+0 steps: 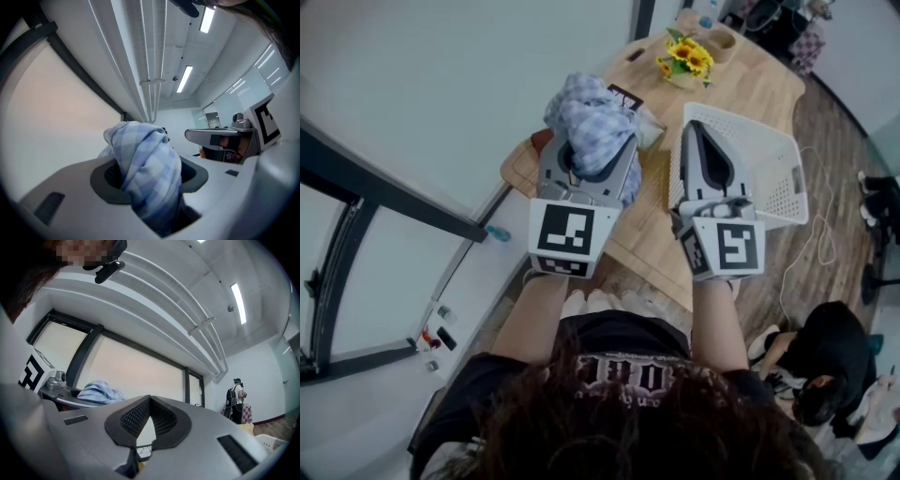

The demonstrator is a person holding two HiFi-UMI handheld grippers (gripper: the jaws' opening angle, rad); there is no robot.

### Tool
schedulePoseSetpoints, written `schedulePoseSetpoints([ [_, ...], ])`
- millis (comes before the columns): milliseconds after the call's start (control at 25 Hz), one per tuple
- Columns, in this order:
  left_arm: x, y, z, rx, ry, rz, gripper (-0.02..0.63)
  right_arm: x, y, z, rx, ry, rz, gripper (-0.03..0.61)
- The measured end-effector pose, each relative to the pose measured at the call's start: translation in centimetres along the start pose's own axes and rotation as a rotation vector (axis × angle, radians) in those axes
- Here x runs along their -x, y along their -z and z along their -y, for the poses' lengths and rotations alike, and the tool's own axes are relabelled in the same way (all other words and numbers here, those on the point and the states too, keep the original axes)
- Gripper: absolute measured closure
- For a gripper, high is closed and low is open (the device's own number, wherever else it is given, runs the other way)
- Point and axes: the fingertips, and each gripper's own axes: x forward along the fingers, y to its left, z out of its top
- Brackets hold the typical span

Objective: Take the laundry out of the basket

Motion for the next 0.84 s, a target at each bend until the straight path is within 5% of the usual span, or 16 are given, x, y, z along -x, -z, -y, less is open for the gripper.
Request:
schedulePoseSetpoints([
  [840, 0.4, 0.5, -1.3, -0.005, -0.016, 0.002, 0.377, -0.1, 0.6, -0.5, 0.0, 0.032, -0.015, 0.554],
])
